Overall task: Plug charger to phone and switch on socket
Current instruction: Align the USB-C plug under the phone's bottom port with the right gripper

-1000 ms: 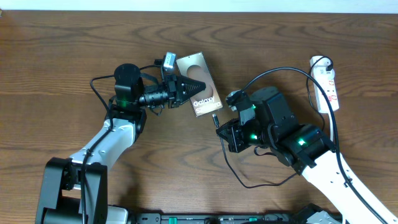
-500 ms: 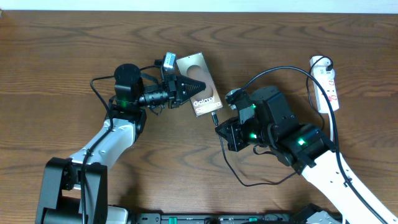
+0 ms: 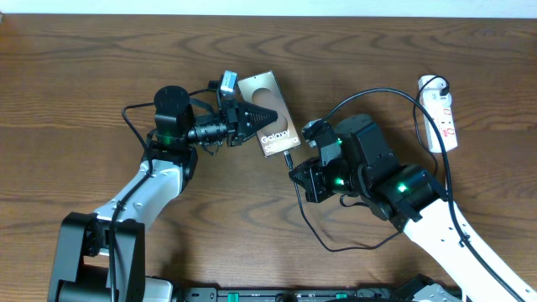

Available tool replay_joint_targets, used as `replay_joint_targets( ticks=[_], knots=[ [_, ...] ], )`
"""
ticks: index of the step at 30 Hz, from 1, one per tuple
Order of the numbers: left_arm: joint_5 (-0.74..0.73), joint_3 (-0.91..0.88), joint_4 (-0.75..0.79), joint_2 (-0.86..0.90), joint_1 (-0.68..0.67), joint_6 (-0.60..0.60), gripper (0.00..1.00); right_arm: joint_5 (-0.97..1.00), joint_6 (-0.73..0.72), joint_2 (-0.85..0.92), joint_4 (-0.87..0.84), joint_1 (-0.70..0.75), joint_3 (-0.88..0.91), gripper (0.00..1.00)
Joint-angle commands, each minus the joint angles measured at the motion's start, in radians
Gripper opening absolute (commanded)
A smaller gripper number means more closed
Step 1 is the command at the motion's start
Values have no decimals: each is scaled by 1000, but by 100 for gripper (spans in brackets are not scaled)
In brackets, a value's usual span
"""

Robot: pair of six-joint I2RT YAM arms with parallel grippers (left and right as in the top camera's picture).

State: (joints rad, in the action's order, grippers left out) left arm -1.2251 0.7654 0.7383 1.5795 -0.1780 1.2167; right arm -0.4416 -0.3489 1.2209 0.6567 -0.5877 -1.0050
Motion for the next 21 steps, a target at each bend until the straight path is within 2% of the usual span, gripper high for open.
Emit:
replay_joint_targets(
  ticks=[1,21],
  knots=[
    [-19,18,16,-10,2,24,7,-14,-7,3,-7,-10,-13,1],
    [3,18,15,-10,2,42,7,-25,-14,4,-10,-10,-13,1]
  ],
)
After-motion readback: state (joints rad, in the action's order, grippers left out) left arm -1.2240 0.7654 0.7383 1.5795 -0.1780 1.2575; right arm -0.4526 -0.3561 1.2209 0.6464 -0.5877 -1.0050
